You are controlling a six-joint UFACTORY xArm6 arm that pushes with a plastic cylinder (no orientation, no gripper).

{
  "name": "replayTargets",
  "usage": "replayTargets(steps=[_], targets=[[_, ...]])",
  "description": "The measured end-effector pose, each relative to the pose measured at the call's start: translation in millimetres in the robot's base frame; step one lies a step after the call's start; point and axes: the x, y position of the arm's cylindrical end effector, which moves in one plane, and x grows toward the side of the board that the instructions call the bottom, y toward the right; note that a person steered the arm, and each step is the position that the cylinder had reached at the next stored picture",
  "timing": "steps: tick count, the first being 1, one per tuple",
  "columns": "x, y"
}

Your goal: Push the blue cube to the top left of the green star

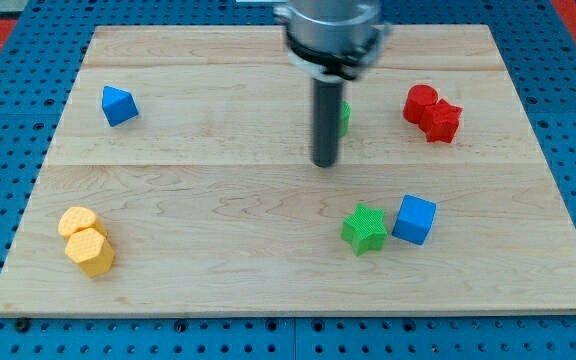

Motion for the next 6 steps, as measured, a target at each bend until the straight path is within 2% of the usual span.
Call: replayTargets(steps=[1, 2, 3, 4, 5, 6], targets=[[3, 139], [54, 181], [84, 138], [82, 79], [36, 8], [18, -54]])
